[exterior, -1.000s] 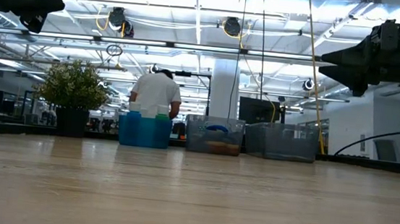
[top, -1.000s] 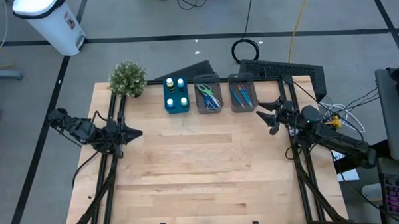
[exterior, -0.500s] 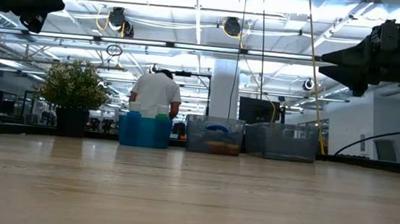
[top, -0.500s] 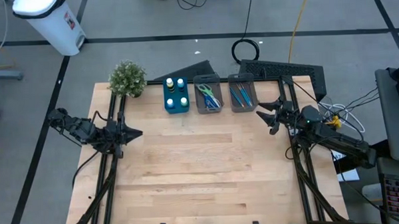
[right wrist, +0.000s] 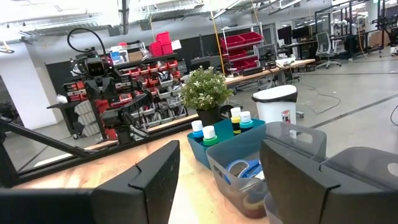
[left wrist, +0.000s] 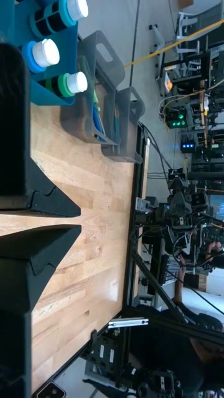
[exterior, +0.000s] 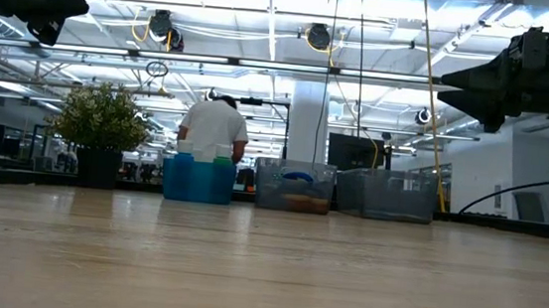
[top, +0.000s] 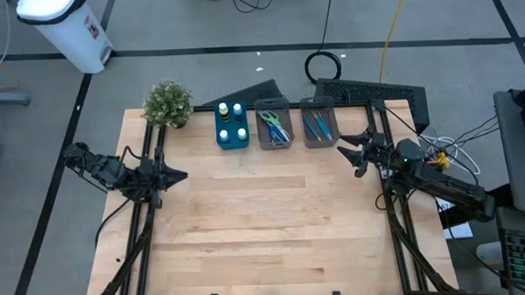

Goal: Pick & Place Paint Supplies
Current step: Return to Home Position

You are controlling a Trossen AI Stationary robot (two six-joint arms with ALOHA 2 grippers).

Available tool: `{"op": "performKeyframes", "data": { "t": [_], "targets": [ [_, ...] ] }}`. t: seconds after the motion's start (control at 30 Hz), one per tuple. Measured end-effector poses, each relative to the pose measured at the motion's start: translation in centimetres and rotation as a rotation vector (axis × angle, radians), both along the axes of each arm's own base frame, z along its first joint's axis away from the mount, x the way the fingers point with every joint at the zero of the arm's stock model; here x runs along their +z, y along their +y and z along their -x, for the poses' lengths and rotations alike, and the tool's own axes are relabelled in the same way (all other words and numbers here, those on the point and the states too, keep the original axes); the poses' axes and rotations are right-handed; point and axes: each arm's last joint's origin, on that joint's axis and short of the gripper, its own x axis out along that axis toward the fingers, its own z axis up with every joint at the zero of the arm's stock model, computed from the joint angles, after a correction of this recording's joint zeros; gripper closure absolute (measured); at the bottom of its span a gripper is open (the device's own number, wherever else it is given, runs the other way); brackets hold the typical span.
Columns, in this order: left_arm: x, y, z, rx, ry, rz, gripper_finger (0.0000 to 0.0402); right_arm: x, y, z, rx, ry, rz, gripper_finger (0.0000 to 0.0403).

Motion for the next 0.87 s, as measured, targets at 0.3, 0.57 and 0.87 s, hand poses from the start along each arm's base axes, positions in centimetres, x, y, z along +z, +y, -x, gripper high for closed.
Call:
{"op": "performKeyframes", "data": {
  "t": [0.3, 0.57, 0.87],
  "targets": [
    [0.00, 0.00, 0.00, 0.000, 0.000, 0.000, 0.0364, 0.00, 0.00, 0.00, 0.000, 0.000, 0.000, 0.0188],
    [0.00, 0.00, 0.00, 0.000, 0.000, 0.000, 0.0364, 0.00, 0.00, 0.00, 0.000, 0.000, 0.000, 0.0190],
    [0.00, 0.00, 0.00, 0.000, 0.000, 0.000, 0.0364, 0.00, 0.00, 0.00, 0.000, 0.000, 0.000, 0.0188]
  ]
}}
